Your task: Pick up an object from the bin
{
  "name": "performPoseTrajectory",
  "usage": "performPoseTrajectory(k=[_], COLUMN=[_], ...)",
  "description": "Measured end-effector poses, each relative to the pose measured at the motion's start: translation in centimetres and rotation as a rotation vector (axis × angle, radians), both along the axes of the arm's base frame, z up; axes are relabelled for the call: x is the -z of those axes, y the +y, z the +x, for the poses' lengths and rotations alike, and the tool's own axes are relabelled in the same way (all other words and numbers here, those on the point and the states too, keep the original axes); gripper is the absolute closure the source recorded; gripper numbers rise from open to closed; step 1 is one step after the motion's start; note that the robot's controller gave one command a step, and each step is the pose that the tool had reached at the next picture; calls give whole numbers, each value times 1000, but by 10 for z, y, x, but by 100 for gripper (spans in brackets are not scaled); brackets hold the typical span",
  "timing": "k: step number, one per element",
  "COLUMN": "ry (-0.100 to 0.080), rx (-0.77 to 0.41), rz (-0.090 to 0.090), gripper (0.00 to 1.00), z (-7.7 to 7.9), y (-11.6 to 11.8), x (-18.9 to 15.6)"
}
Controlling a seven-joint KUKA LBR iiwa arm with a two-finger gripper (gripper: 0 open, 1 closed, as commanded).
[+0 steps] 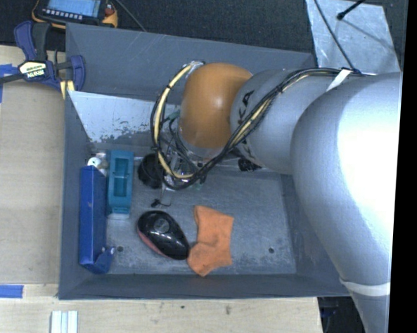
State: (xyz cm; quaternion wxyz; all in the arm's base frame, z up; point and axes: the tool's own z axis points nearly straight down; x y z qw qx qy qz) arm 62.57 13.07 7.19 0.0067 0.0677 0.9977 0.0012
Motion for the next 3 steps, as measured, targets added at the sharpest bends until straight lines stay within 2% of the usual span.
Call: performPoseTrajectory(k=[1, 3], ry=[-14, -10], rx=[-8, -7], rz=[-15, -14], gripper=[100, 100], z=[-27, -27], y=[41, 40], x=[-8, -11])
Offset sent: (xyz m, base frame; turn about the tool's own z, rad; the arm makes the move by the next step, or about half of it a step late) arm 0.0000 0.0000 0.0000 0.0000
